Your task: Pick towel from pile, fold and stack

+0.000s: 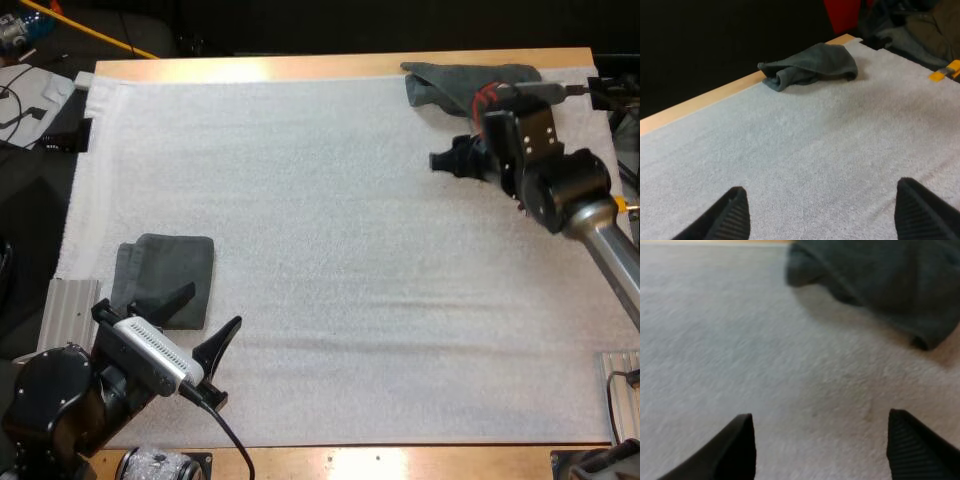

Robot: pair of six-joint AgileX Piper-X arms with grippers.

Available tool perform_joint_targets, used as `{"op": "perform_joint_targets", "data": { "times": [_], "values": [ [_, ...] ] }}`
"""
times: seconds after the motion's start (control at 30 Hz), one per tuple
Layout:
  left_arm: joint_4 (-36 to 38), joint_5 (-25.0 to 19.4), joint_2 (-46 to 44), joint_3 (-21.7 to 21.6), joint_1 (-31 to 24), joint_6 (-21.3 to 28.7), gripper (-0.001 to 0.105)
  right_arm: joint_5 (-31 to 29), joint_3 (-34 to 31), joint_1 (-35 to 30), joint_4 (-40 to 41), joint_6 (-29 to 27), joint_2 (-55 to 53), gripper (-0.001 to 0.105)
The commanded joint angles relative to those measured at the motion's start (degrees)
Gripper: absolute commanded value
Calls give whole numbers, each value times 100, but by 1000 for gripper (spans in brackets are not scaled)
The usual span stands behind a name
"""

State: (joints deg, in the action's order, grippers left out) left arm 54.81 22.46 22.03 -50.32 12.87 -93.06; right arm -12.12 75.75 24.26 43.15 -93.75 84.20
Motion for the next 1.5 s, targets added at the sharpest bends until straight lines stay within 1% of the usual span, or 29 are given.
{"op": "perform_joint_targets", "data": {
  "times": [0.0, 0.13, 0.17, 0.6, 0.97, 1.1, 1.47],
  "values": [
    [2, 36, 22, -33, 22, -85, 59, -91, 230, -316, -215, 17, 308, 56],
    [-12, 39, 29, -38, 27, -101, 59, -76, 517, -578, -270, 29, 719, 56],
    [-23, 13, 2, -40, 23, -67, 59, -75, 439, -441, -211, 34, 591, 55],
    [-15, 5, 41, -51, 28, -96, 59, -192, 1299, -1077, -320, 270, 2185, 55],
    [-19, 24, 50, -42, 31, -149, 59, -444, 1638, -1244, -813, 333, 3113, 55],
    [-22, 22, 6, -35, 18, -183, 60, -420, 1697, -1310, -801, 328, 3236, 56],
    [-28, 19, 26, -38, 24, -221, 60, -434, 2018, -1508, -1075, 581, 3933, 56]
  ]
}}
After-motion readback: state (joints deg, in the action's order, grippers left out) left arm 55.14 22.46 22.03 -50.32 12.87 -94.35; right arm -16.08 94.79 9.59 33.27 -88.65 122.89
